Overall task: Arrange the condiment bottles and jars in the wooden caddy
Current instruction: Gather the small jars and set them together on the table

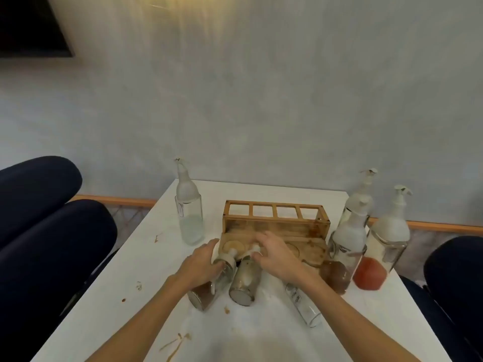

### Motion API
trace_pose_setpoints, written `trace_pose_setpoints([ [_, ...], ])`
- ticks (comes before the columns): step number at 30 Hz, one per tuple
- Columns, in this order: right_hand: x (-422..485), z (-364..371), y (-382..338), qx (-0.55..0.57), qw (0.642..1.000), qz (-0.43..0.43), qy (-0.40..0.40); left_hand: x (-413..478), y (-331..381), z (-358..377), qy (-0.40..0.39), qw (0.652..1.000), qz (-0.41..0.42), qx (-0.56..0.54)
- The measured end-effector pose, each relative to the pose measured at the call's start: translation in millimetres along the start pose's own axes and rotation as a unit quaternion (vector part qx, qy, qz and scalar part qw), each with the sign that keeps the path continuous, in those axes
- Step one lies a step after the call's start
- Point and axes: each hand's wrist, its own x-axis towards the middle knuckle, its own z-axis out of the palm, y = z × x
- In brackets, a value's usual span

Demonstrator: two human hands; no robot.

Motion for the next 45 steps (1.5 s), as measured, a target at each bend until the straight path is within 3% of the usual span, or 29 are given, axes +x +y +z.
trace_pose_setpoints([
  [5,6.9,7.7,-5.9,0.022,1.0,0.009,0.009,0.2,-2.3,5.3,-0.056,0.997,-0.054,-0.009],
  [10,9.4,13.9,-6.6,0.043,0.999,0.022,0.01,-3.7,-5.3,10.2,-0.084,0.995,-0.043,-0.042],
  [27,13.1,23.5,-10.2,0.091,0.994,0.058,-0.011,-5.7,-17.3,23.2,0.068,0.981,-0.026,-0.179],
  [36,22.7,37.1,-33.2,0.196,0.976,0.096,-0.02,-23.2,-20.8,20.0,0.173,0.929,0.024,-0.325],
  [45,31.5,50.9,-49.0,0.283,0.95,0.131,-0.008,-30.4,-12.2,17.3,0.194,0.898,0.044,-0.392],
])
